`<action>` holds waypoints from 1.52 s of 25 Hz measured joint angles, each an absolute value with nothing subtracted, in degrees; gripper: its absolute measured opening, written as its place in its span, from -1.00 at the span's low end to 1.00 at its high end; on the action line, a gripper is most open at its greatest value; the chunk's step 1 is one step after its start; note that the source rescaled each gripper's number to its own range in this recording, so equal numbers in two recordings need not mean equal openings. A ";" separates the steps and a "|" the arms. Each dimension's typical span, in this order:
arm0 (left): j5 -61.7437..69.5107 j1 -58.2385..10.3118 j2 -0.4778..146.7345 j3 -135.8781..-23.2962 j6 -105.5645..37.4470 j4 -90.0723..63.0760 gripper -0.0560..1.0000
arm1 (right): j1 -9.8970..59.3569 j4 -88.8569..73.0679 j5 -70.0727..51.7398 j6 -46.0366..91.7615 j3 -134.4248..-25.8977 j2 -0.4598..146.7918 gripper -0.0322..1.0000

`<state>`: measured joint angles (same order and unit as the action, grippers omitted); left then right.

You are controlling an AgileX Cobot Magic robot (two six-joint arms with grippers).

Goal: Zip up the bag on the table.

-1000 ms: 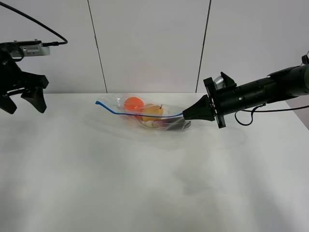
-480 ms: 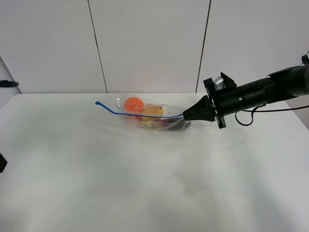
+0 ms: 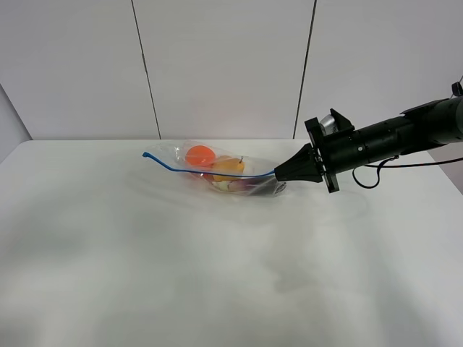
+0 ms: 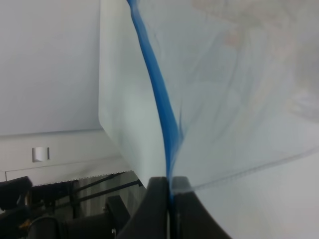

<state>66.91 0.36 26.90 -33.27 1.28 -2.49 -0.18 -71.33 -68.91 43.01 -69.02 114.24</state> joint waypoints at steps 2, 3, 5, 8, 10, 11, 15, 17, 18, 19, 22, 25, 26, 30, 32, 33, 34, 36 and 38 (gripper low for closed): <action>66.91 0.36 22.90 -33.23 1.28 -2.69 0.91 | -0.18 -71.24 -68.91 43.01 -69.02 114.24 -0.94; 66.91 0.36 20.64 -33.23 1.28 -2.69 0.91 | -0.18 -71.11 -68.91 43.01 -69.02 114.24 -0.94; 66.91 0.36 16.26 -33.23 1.28 -2.75 0.91 | -0.18 -70.90 -68.91 43.01 -69.02 114.24 -0.94; 66.91 0.36 9.69 -33.23 1.28 -2.93 0.91 | -0.18 -70.64 -68.91 42.58 -69.02 114.24 -0.93; 66.91 0.36 5.53 -33.23 1.49 -2.93 0.91 | -0.18 -70.35 -68.91 42.02 -69.02 114.24 -0.87; 66.91 0.36 3.89 -33.23 1.61 -2.93 0.91 | -0.18 -70.18 -68.91 41.64 -69.02 114.24 -0.83; 66.98 0.36 -0.21 -33.23 2.34 -2.35 0.91 | -0.18 -68.64 -68.94 40.39 -69.02 114.24 -0.22; 66.92 0.36 -0.21 -33.23 2.40 -2.23 0.91 | -0.18 -67.29 -68.98 39.93 -69.02 114.18 0.32; 66.92 0.36 -0.21 -33.23 2.45 -2.23 0.91 | -0.18 -66.63 -68.98 39.77 -69.02 114.12 0.52; 66.92 0.36 -0.21 -33.23 2.45 -2.23 0.91 | -0.18 -65.58 -68.98 39.52 -69.02 113.90 0.70; 66.92 0.36 -0.21 -33.23 2.51 -2.16 0.91 | -0.18 -60.12 -69.12 37.30 -70.06 113.02 0.91; 66.92 0.36 -0.21 -33.23 2.51 -2.11 0.91 | -0.18 -49.05 -69.29 31.06 -74.97 111.95 0.95; 66.92 0.36 -0.21 -33.23 2.51 -2.11 0.91 | -0.18 -43.88 -69.29 28.08 -77.59 111.61 0.95; 66.92 0.36 -0.21 -33.23 2.51 -2.11 0.91 | -0.18 -22.48 -69.29 15.92 -88.65 111.07 0.95; 66.92 0.36 -0.21 -33.23 2.51 -2.11 0.91 | -0.18 -14.19 -69.19 11.48 -92.51 111.07 0.95; 66.92 0.36 -0.21 -33.23 2.51 -2.11 0.91 | -0.18 -10.92 -69.13 9.93 -93.93 111.07 0.95; 66.92 0.36 -0.21 -33.23 2.51 -2.11 0.91 | -0.18 -8.61 -69.13 9.11 -94.88 111.07 0.95; 66.92 0.36 -0.21 -33.23 2.51 -2.11 0.91 | -0.18 -6.37 -69.19 8.23 -95.65 111.02 0.95; 66.92 0.36 -0.21 -33.23 2.53 -2.11 0.91 | -0.18 -5.79 -69.24 8.07 -95.76 111.02 0.95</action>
<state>66.92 0.36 -0.21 -33.23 2.53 -2.11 -0.18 -5.79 -69.24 8.07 -95.76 111.02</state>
